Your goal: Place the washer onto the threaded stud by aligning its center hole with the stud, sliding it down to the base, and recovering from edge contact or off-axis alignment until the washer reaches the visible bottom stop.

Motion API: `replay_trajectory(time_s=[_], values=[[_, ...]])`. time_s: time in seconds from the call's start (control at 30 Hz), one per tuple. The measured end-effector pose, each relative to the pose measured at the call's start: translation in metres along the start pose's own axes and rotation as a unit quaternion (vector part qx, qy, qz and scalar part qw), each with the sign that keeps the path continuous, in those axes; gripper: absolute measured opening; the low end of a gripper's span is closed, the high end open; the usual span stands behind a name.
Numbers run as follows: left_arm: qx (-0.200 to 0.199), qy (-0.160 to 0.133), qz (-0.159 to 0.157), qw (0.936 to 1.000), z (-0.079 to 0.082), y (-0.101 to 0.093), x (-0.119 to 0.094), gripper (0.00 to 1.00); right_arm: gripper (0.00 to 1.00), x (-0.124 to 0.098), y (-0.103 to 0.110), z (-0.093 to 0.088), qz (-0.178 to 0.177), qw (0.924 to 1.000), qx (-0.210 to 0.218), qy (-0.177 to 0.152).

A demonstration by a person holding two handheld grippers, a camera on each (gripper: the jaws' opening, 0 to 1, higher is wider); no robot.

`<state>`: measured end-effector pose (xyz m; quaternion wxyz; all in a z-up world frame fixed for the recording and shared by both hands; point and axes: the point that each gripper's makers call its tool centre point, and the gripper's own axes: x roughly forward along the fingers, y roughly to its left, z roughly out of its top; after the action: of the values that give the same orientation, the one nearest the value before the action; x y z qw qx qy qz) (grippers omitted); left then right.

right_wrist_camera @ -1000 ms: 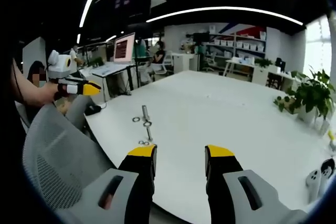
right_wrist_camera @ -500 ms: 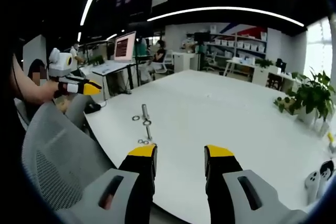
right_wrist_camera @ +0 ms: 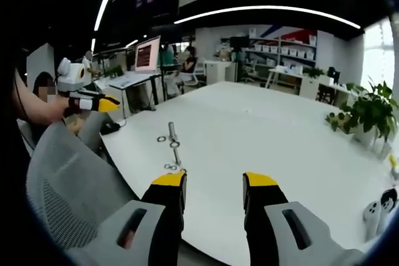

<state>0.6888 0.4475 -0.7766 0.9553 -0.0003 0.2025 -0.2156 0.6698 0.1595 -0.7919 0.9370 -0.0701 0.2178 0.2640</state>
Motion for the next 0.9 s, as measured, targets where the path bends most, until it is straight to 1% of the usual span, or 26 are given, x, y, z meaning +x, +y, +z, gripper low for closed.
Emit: replay_trajectory(time_s=[0.23, 0.4, 0.53, 0.63, 0.67, 0.7, 0.73, 0.8, 0.9], values=[[-0.001, 0.012, 0.002, 0.9999, -0.005, 0.001, 0.001, 0.28, 0.38, -0.001, -0.002, -0.001, -0.002, 0.9999, 0.012, -0.002], [-0.007, 0.018, 0.007, 0.9998, -0.007, 0.004, 0.002, 0.28, 0.38, 0.0, 0.0, -0.001, 0.003, 1.0, 0.003, 0.0], [-0.022, 0.047, 0.001, 0.9987, -0.016, 0.006, 0.008, 0.28, 0.38, -0.002, -0.004, 0.0, -0.001, 0.9999, 0.012, -0.003], [-0.035, 0.051, -0.001, 0.9981, -0.015, 0.008, 0.011, 0.28, 0.38, -0.002, -0.006, 0.001, -0.005, 0.9998, 0.017, -0.006], [-0.041, 0.061, -0.002, 0.9973, -0.018, 0.008, 0.012, 0.28, 0.38, -0.003, -0.007, 0.002, -0.007, 0.9998, 0.019, -0.008], [-0.05, 0.09, 0.002, 0.9947, -0.027, 0.01, 0.013, 0.28, 0.38, -0.003, -0.008, 0.002, -0.008, 0.9997, 0.022, -0.009], [-0.05, 0.097, 0.001, 0.994, -0.03, 0.011, 0.014, 0.27, 0.38, -0.004, -0.008, 0.002, -0.009, 0.9996, 0.024, -0.01], [-0.06, 0.101, 0.0, 0.9931, -0.031, 0.012, 0.018, 0.27, 0.38, -0.005, -0.009, 0.003, -0.011, 0.9994, 0.031, -0.014], [-0.051, 0.113, -0.005, 0.9923, -0.031, 0.014, 0.024, 0.28, 0.38, -0.005, -0.008, 0.003, -0.008, 0.9994, 0.03, -0.014]])
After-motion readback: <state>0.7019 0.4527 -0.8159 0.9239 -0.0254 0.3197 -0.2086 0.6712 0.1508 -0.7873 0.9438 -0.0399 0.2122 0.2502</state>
